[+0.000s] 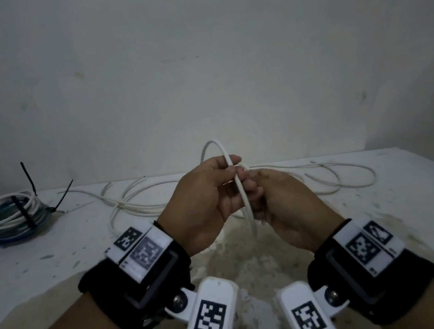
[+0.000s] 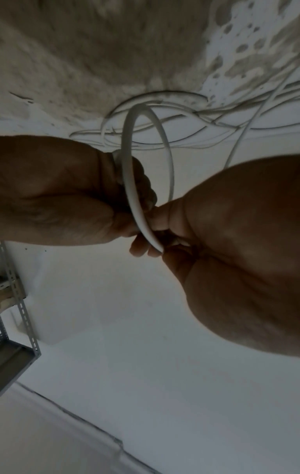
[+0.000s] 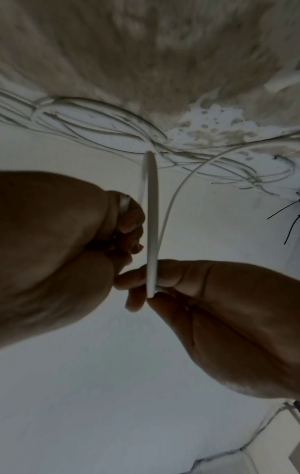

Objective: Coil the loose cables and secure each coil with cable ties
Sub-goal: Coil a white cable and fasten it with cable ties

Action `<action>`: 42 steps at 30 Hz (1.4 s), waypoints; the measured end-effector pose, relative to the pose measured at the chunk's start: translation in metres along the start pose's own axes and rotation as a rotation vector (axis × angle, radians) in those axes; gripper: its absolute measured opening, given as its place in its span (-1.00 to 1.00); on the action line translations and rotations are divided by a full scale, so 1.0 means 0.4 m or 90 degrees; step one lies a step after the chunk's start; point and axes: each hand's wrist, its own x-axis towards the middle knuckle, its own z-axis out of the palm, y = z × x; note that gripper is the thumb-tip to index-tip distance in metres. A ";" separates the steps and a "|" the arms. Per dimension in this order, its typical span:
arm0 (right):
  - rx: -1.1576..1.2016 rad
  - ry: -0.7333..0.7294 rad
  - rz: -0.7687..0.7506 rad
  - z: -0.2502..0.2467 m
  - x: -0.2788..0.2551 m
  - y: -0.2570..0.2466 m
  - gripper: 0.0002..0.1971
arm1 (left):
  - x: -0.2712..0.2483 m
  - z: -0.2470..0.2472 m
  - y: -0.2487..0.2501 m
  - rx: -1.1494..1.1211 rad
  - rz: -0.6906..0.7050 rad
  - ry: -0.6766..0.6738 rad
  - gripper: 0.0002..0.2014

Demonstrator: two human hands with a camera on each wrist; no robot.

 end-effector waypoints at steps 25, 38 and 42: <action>-0.099 -0.029 -0.105 0.010 -0.047 0.014 -0.68 | -0.025 0.005 0.038 0.294 0.064 0.024 -0.88; 0.058 -0.093 -0.049 0.027 -0.067 0.015 -0.71 | -0.005 -0.003 0.045 0.223 0.105 0.105 -0.90; 0.109 -0.093 -0.016 0.030 -0.073 0.016 -0.65 | 0.005 -0.009 0.041 0.336 0.135 0.130 -0.89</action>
